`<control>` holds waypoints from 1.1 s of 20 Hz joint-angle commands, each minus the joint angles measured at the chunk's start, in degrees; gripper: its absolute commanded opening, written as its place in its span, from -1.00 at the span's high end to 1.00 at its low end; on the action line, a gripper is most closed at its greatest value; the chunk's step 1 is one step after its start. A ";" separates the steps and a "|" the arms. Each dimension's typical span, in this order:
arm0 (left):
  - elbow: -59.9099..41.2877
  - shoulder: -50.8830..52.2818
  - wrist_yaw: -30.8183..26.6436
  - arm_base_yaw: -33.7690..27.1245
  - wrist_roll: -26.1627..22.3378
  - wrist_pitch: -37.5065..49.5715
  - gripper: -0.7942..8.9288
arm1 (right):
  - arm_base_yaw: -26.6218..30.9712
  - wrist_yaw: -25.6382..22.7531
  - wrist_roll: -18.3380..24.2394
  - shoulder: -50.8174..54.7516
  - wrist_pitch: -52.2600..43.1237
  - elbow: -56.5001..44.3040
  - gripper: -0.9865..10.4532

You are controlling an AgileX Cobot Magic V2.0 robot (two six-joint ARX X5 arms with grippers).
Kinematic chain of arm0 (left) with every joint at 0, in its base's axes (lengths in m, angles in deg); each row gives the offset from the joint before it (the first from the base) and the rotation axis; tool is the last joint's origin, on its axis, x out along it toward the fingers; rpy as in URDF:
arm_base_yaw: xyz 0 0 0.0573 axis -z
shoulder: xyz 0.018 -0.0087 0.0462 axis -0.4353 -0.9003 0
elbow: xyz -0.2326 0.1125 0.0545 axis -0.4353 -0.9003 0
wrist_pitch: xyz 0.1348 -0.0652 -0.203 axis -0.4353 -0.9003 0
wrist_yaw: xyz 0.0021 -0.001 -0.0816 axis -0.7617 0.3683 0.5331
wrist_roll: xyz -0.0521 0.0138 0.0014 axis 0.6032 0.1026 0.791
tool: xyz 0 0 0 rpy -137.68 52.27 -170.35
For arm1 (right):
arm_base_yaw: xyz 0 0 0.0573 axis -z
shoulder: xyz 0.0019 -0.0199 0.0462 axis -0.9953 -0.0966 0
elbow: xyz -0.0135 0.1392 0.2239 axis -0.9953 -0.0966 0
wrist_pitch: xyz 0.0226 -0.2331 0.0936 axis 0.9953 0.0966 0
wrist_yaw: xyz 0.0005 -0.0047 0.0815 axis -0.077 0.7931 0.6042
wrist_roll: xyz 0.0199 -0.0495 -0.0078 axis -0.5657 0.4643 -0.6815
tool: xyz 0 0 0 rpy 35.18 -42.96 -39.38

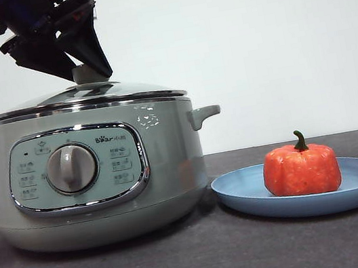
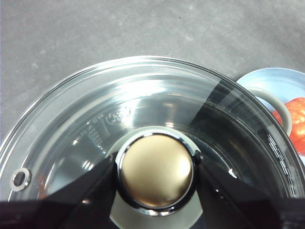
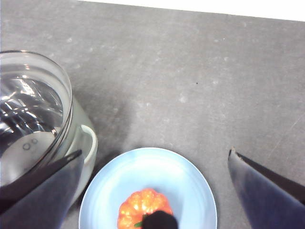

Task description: Take the pumpkin out from the steamer,put the pumpkin in the blue plate,close the lid

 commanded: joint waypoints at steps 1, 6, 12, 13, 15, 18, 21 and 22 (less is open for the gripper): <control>0.46 -0.35 0.44 0.26 0.37 -1.11 0.86 | -0.02 -0.22 -0.15 -0.04 -0.15 -0.39 -0.05; 0.46 -0.35 0.31 0.20 0.37 -5.95 0.86 | -0.02 -0.22 -0.15 -0.04 -0.17 -0.39 -0.05; 0.46 -0.35 1.55 0.20 0.42 -5.79 0.85 | -0.02 -0.17 -0.17 -0.04 -0.09 -0.39 -0.05; 0.46 -0.35 1.55 0.20 0.39 -5.62 0.84 | -0.02 -0.17 -0.15 -0.04 0.00 -0.39 -0.05; 0.46 -0.35 1.49 0.13 0.37 -5.42 0.65 | -0.02 -0.15 -0.17 -0.04 0.37 -0.39 -0.05; 0.46 -0.35 1.51 0.13 0.39 -4.96 -0.01 | -0.02 -0.13 -0.17 -0.04 1.18 -0.39 -0.05; 0.46 -0.24 1.46 0.09 1.16 -4.98 0.00 | -0.02 -0.13 -0.15 -0.04 2.01 -0.39 -0.05; 0.48 -0.11 1.49 0.02 1.62 -4.98 0.00 | -0.02 -0.04 -0.15 -0.04 2.21 -0.39 -0.05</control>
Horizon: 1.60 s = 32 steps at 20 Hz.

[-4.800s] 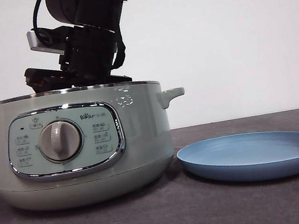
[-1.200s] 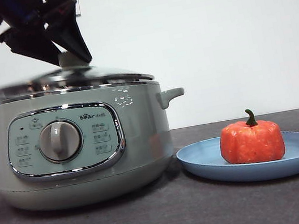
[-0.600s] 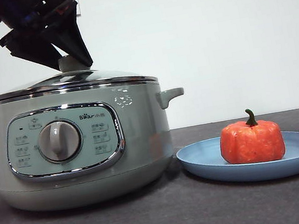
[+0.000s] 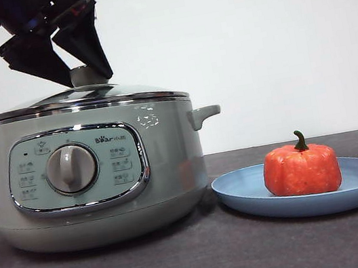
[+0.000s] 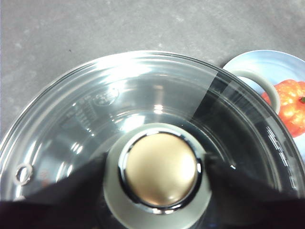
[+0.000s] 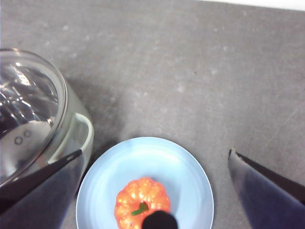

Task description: Take the pumpkin out from the steamer,put the pumpkin in the blue plate,close the lid

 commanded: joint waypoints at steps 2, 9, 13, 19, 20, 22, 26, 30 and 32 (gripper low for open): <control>-0.55 0.96 0.26 -0.22 2.60 -0.92 0.00 | -0.13 0.26 -0.15 -0.02 0.09 -0.39 -0.05; -0.55 11.39 0.31 -0.15 2.05 -13.49 0.89 | -0.15 7.63 2.58 3.04 3.78 -0.39 0.64; -0.96 21.03 -1.11 -0.15 0.42 -15.21 0.85 | -0.15 7.48 3.82 7.65 3.82 -2.01 0.85; -16.85 43.65 -7.04 -0.15 0.42 -6.34 0.85 | -0.20 7.34 4.15 26.21 -11.41 -20.26 0.85; -20.55 47.93 -7.21 -0.15 0.42 -5.29 0.85 | -0.20 7.34 3.67 29.88 -13.51 -23.04 0.85; -26.23 55.08 -7.23 -0.15 2.05 -3.34 0.85 | -0.17 7.30 2.34 34.88 -13.75 -25.77 0.85; -27.19 57.42 -6.95 -0.15 6.45 -6.16 0.84 | -0.15 2.12 2.27 36.76 -13.35 -25.73 0.83; -27.19 57.37 -7.02 -0.15 6.45 -8.44 0.84 | -0.15 1.33 2.27 36.74 -13.25 -25.73 0.82; -27.19 57.37 -6.99 -0.15 6.45 -9.14 0.84 | -0.13 0.92 2.27 36.74 -13.14 -25.73 0.82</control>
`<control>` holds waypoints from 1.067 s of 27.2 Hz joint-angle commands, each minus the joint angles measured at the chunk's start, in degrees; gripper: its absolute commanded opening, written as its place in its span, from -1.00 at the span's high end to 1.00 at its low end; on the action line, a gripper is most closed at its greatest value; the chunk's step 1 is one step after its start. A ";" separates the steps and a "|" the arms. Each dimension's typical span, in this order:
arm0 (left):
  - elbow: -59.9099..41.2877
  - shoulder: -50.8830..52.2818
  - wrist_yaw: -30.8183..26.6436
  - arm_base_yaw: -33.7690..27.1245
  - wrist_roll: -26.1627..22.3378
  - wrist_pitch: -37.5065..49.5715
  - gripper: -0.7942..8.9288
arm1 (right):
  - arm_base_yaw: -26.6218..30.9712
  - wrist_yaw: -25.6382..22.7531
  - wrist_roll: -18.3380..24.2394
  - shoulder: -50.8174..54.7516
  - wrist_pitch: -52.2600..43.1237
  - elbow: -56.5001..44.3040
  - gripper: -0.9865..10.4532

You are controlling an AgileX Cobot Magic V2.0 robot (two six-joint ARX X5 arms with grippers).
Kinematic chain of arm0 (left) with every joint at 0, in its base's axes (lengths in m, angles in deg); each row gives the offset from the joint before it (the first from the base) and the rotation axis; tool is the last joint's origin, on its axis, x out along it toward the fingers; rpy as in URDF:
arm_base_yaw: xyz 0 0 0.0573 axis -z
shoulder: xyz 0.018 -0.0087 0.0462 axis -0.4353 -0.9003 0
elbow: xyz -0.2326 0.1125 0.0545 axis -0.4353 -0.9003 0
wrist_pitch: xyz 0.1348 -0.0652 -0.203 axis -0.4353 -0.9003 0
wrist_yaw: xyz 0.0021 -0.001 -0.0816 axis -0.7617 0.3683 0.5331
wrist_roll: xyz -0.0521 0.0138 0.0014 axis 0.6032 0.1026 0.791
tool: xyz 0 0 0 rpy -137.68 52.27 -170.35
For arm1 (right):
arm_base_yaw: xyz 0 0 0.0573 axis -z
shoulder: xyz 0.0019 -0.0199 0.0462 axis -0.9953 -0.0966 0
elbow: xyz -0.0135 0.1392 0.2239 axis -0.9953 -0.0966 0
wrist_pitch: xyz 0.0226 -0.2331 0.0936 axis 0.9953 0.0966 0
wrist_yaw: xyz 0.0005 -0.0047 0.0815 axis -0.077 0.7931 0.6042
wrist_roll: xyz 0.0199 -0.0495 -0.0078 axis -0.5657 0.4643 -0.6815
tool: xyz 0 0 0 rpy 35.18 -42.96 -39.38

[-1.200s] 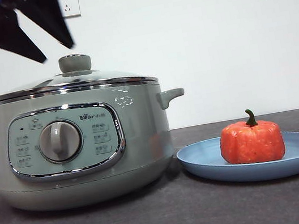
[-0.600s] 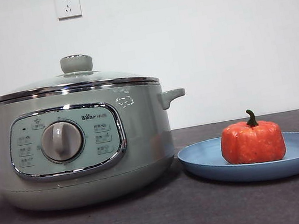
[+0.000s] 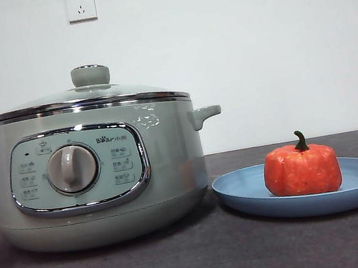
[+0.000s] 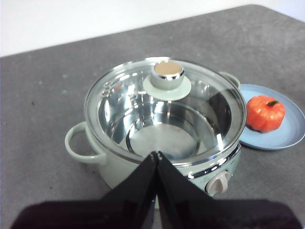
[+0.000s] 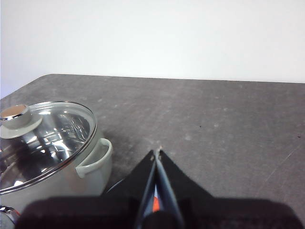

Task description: Take the pumpkin out from the steamer,put the pumpkin in the blue plate,close the lid

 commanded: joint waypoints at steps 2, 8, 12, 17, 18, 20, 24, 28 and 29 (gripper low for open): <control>-0.22 0.04 0.00 -0.09 0.66 -0.61 0.84 | -0.02 -1.44 -0.52 0.20 -0.13 -0.46 0.83; -0.24 0.07 0.00 -0.07 0.66 -0.72 0.84 | -0.02 -1.68 -0.52 0.20 0.09 -0.46 0.83; -0.26 3.34 -0.07 -2.01 -1.16 -1.88 0.84 | -0.02 -1.60 -0.52 0.20 0.09 -0.46 0.83; -3.39 10.88 3.63 -12.52 -1.09 4.70 0.84 | -0.02 -1.64 -0.52 0.20 0.13 -0.46 0.82; -4.81 12.20 3.61 -14.49 -0.85 6.91 0.84 | -0.02 -1.62 -0.52 0.20 0.13 -0.46 0.83; -8.96 15.10 3.61 -18.62 -1.07 11.65 0.84 | -0.02 -1.60 -0.52 0.20 0.13 -0.46 0.82; -18.43 20.06 4.68 -24.13 -2.25 18.12 0.84 | -0.02 -1.62 -0.52 0.20 0.13 -0.46 0.83; -28.37 23.82 4.61 -26.60 -2.43 23.47 0.84 | -0.02 -1.62 -0.52 0.20 0.15 -0.46 0.83; -30.62 24.33 4.61 -26.82 -2.38 24.65 0.84 | -0.02 -1.60 -0.52 0.20 0.15 -0.46 0.83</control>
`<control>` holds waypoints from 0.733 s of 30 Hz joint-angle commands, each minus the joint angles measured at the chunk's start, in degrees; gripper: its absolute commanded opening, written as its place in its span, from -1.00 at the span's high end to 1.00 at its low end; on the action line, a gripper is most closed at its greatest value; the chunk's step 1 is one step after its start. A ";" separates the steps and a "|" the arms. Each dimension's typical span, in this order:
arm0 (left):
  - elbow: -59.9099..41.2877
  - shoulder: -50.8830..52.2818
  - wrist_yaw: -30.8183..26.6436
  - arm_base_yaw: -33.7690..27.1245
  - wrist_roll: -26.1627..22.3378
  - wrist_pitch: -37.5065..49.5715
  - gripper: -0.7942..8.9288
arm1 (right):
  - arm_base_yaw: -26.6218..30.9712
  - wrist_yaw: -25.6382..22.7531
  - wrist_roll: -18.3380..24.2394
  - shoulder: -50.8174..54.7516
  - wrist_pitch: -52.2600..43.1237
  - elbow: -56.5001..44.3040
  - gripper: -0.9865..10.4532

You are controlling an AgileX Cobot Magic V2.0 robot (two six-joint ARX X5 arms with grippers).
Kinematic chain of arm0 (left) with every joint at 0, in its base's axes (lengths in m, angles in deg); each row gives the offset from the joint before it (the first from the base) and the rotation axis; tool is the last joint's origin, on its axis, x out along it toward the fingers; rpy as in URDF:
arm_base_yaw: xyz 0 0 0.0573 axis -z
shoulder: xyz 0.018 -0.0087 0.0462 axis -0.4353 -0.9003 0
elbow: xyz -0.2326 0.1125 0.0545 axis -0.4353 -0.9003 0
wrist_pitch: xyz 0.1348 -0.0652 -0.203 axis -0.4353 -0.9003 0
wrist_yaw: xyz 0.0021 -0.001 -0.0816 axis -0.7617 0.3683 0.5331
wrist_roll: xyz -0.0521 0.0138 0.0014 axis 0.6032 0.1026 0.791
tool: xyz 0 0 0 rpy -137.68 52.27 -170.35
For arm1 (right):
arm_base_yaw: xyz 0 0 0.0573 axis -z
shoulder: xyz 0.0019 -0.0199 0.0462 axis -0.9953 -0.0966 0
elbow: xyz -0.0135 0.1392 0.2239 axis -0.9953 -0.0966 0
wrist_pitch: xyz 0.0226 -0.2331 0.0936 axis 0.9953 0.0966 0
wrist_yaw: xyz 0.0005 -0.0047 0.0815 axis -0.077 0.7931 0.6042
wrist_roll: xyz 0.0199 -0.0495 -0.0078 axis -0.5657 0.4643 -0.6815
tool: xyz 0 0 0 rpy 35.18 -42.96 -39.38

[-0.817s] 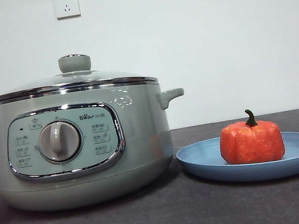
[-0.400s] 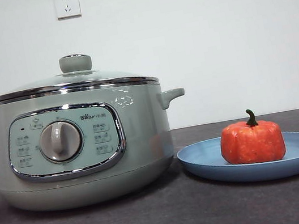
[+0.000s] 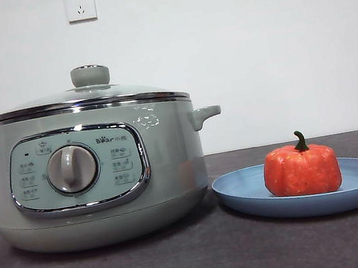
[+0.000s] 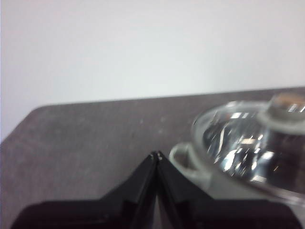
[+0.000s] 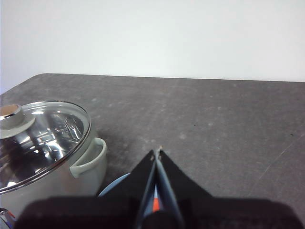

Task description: Take the pumpkin out from the steamer,put the pumpkin in the blue plate,close the lid

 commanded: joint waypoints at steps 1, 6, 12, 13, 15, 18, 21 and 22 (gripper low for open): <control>-5.95 0.98 0.13 -0.68 -0.70 3.39 0.84 | -0.02 -0.15 -0.52 0.20 -0.31 -0.46 0.83; -12.59 0.98 0.17 -0.72 -0.09 6.03 0.84 | -0.02 -0.20 -0.52 0.20 0.15 -0.46 0.83; -14.78 0.98 0.15 -0.74 0.39 5.79 0.84 | -0.02 -0.15 -0.52 0.20 0.24 -0.46 0.82; -14.82 0.98 0.17 -0.76 0.55 5.60 0.84 | -0.02 -0.15 -0.52 0.20 0.24 -0.46 0.83; -14.82 0.98 0.15 -0.76 0.85 5.07 0.84 | -0.02 -0.17 -0.52 0.20 0.24 -0.46 0.83; -14.82 0.98 0.15 -0.76 0.83 5.14 0.84 | -0.02 -0.15 -0.52 0.20 0.24 -0.46 0.83; -14.82 0.98 0.15 -0.76 0.83 5.05 0.84 | -0.02 -0.15 -0.52 0.20 0.31 -0.46 0.82; -14.82 0.98 0.17 -0.76 0.83 5.05 0.84 | -0.02 -0.15 -0.52 0.20 0.39 -0.46 0.83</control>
